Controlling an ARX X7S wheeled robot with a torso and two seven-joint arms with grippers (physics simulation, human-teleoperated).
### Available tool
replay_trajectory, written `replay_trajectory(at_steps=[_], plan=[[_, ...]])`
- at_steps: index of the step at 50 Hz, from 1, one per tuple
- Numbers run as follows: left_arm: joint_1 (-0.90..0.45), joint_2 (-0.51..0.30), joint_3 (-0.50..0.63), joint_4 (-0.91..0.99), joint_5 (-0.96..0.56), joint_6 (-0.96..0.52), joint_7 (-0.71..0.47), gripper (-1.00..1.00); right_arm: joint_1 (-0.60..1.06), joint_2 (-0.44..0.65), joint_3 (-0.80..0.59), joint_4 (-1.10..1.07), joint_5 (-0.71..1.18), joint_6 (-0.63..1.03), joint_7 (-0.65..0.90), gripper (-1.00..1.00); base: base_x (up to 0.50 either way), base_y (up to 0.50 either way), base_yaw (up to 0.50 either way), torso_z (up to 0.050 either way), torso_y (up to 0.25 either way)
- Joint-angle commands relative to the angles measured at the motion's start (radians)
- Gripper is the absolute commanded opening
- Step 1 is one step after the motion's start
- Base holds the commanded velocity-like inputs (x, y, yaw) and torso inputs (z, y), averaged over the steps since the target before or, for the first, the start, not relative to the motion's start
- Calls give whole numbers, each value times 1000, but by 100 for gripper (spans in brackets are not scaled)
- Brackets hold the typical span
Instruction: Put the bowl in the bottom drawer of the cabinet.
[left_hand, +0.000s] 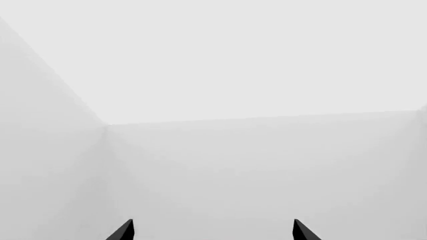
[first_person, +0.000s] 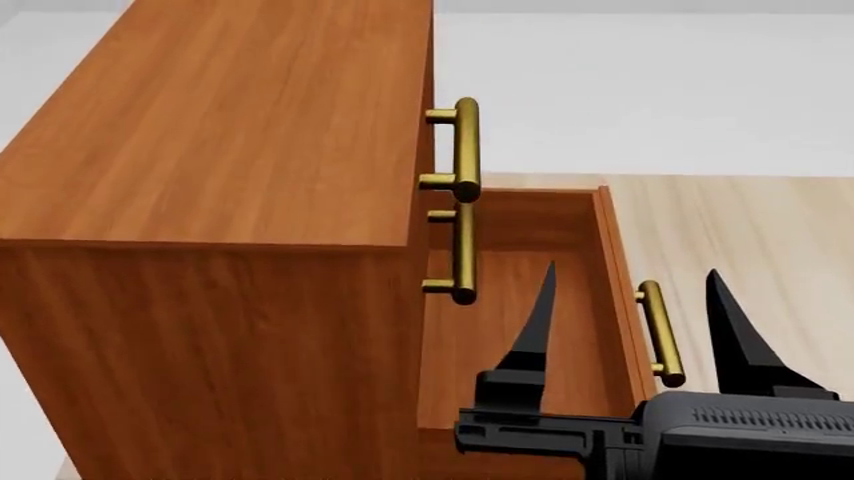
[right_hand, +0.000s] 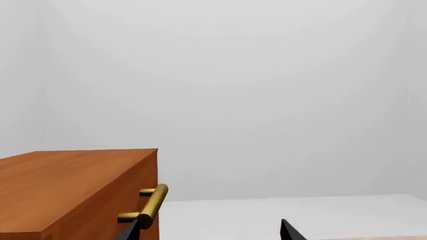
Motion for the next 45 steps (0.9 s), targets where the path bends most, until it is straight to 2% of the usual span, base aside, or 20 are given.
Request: replay_trajectory(at_steps=[1, 14, 45], plan=[[7, 8, 8, -19, 16, 16, 18, 100, -5, 5, 1, -2, 3, -7, 1, 100, 0, 0, 0, 0, -96], [-68, 10, 21, 26, -48, -44, -17, 100, -19, 8, 6, 5, 4, -26, 0, 100, -1, 0, 0, 0, -144], [-92, 10, 40, 21, -57, -45, -22, 100, -16, 17, 3, 1, 12, -25, 11, 100, -1, 0, 0, 0, -172]])
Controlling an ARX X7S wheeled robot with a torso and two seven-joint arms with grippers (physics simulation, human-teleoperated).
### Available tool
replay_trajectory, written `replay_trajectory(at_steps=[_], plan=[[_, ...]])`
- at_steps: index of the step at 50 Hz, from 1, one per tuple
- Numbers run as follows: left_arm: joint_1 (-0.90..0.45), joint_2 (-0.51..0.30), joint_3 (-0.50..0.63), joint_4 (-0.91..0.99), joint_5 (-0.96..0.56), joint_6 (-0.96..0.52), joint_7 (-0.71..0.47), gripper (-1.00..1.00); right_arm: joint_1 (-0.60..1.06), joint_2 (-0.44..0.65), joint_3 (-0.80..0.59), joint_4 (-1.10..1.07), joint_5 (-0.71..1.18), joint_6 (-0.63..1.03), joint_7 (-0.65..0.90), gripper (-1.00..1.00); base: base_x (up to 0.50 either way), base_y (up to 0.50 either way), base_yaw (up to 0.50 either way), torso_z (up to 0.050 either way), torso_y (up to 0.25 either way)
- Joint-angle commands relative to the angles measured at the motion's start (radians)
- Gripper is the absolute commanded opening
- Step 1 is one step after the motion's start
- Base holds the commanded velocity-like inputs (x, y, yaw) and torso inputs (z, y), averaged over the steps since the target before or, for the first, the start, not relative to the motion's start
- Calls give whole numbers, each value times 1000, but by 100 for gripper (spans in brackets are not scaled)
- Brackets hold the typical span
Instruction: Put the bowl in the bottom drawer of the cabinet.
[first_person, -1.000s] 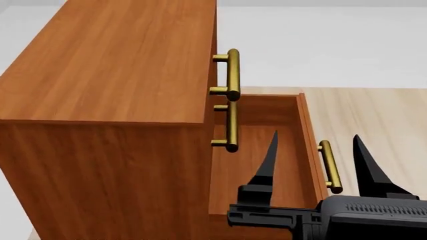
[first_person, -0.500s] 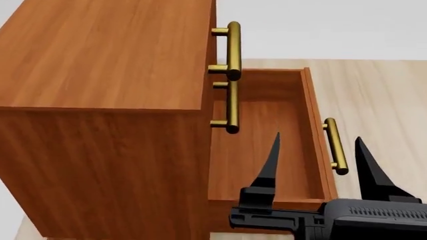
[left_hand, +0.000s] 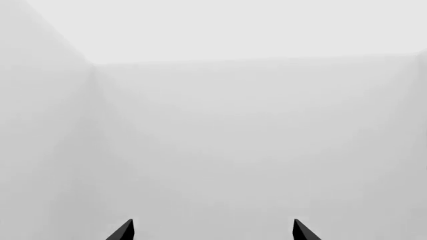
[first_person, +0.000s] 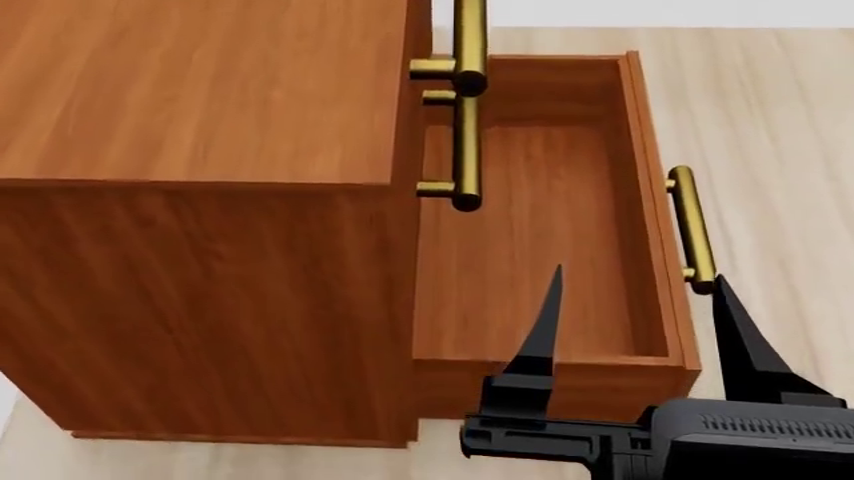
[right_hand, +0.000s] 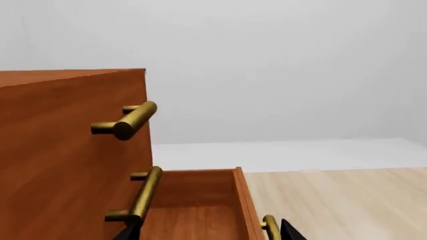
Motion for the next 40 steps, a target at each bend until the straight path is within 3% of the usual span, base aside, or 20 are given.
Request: replay_trajectory(at_steps=[1, 33, 40], plan=[[-11, -1, 7, 1, -4, -4, -3, 100, 1, 3, 0, -2, 4, 0, 4, 100, 0, 0, 0, 0, -172], [14, -8, 11, -14, 14, 31, 4, 100, 11, 8, -15, 4, 5, -1, 9, 100, -1, 0, 0, 0, -169], [52, -6, 6, -43, 44, 74, 22, 100, 9, 10, -13, 1, 8, -3, 12, 100, -2, 0, 0, 0, -43]])
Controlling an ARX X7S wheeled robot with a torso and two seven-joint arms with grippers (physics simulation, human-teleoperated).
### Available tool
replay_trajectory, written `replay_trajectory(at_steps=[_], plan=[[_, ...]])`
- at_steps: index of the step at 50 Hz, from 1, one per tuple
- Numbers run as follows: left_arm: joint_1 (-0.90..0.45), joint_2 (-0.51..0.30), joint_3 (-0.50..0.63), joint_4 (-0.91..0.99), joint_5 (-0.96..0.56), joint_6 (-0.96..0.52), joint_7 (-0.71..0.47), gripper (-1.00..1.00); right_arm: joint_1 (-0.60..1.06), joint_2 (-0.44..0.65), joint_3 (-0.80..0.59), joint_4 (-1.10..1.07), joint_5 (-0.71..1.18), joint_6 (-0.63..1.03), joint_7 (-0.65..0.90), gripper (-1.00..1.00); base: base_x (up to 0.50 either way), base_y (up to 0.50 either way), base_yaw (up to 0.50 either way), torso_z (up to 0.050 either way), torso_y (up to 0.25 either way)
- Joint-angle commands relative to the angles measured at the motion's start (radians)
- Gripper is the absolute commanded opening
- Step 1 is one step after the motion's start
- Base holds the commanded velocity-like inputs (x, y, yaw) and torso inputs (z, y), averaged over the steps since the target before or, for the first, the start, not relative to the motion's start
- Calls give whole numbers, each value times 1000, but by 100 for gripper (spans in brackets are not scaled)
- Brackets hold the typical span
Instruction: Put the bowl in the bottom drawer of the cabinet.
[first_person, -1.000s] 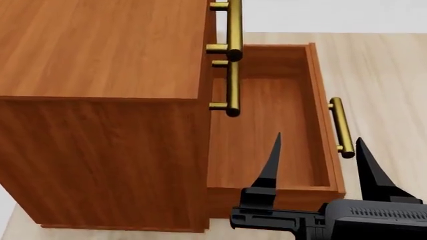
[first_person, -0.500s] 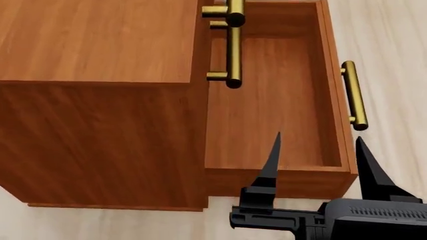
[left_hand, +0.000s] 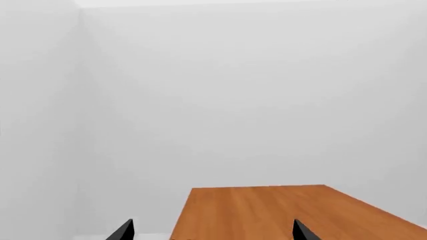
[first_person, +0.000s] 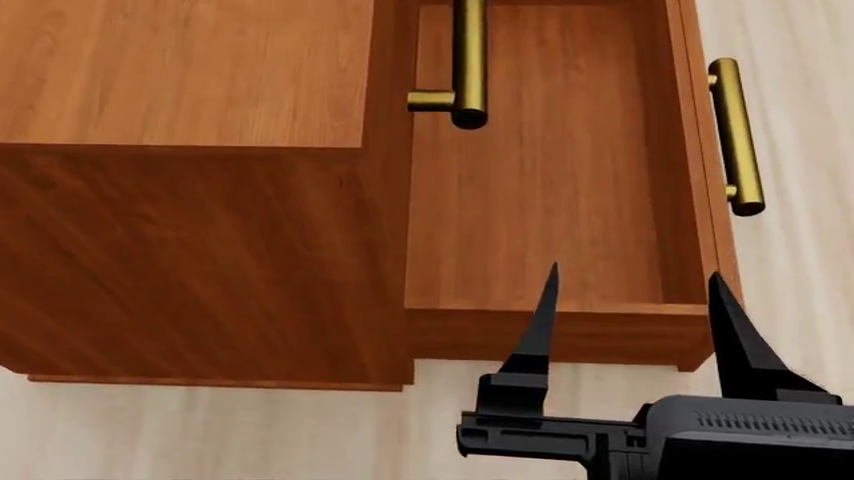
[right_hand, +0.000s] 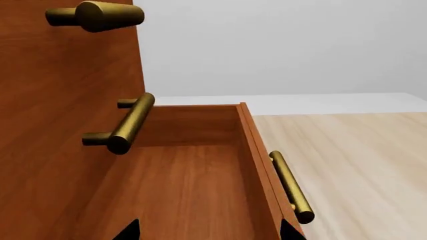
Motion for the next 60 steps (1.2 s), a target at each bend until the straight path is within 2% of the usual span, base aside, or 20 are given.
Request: replay_trajectory(at_steps=[1, 12, 22, 30, 40, 42, 52, 60], plan=[[35, 3, -1, -28, 33, 40, 19, 100, -2, 3, 0, -2, 2, -4, 3, 100, 0, 0, 0, 0, 0], [49, 15, 11, -44, 57, 49, 33, 100, -5, 18, 8, -25, 10, 18, 17, 100, 0, 0, 0, 0, 0], [26, -1, 4, -11, 25, 22, 5, 100, 23, 72, 82, -161, 82, 174, 103, 100, 0, 0, 0, 0, 0], [-6, -7, 5, 13, -5, -5, -17, 100, 92, 137, 220, -263, 272, 371, 206, 100, 0, 0, 0, 0, 0], [-45, -7, 14, 28, -31, -34, -29, 100, 138, 228, 348, -267, 512, 475, 336, 100, 0, 0, 0, 0, 0], [-52, -7, 15, 29, -36, -38, -31, 100, 155, 251, 383, -256, 607, 531, 402, 100, 0, 0, 0, 0, 0], [-75, 7, 30, 20, -37, -46, -22, 100, 169, 407, 576, -212, 969, 560, 573, 100, 0, 0, 0, 0, 0], [-72, 11, 37, 14, -29, -40, -16, 100, 93, 489, 696, -174, 1122, 550, 618, 100, 0, 0, 0, 0, 0]])
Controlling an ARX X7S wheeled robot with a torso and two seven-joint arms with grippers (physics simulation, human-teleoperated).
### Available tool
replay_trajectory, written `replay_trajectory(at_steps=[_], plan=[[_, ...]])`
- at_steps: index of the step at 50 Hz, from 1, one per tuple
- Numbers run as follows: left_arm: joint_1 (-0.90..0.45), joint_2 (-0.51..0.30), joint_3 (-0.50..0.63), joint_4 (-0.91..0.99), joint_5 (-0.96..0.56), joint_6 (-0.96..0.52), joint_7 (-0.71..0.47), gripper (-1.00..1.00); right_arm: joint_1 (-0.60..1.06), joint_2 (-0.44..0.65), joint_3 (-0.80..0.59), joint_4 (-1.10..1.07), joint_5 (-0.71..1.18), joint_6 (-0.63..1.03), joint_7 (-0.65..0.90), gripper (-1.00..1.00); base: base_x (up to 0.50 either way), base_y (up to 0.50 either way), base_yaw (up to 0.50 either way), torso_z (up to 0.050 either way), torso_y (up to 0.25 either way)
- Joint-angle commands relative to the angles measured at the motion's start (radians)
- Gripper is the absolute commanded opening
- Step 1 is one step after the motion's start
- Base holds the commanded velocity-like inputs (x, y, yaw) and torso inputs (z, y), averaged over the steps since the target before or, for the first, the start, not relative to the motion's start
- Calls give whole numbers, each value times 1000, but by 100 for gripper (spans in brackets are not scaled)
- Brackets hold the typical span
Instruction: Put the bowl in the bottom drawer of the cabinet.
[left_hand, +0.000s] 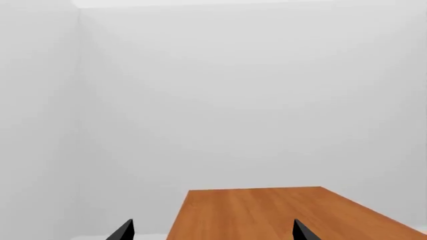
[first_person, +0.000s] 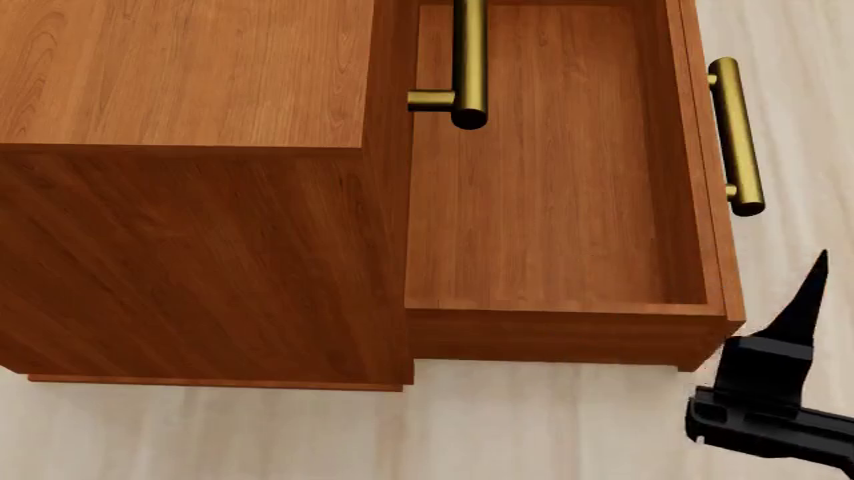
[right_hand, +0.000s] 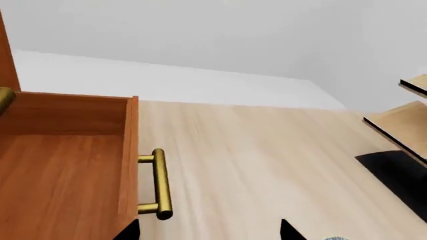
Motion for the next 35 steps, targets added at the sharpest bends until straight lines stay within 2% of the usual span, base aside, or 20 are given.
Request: replay_trajectory(at_steps=[1, 8, 20, 35], plan=[[-10, 6, 10, -4, 2, -2, 5, 100, -55, 133, 176, 46, 289, 29, 118, 100, 0, 0, 0, 0, 0], [2, 6, 10, -11, 11, 14, 10, 100, -114, 199, 282, 69, 404, 25, 148, 100, 0, 0, 0, 0, 0], [23, 7, 13, -22, 28, 42, 24, 100, -235, 221, 509, 118, 536, 54, 163, 100, 0, 0, 0, 0, 0], [0, 15, 26, -22, 23, 27, 21, 100, -329, 160, 739, 196, 533, 158, 88, 100, 0, 0, 0, 0, 0]])
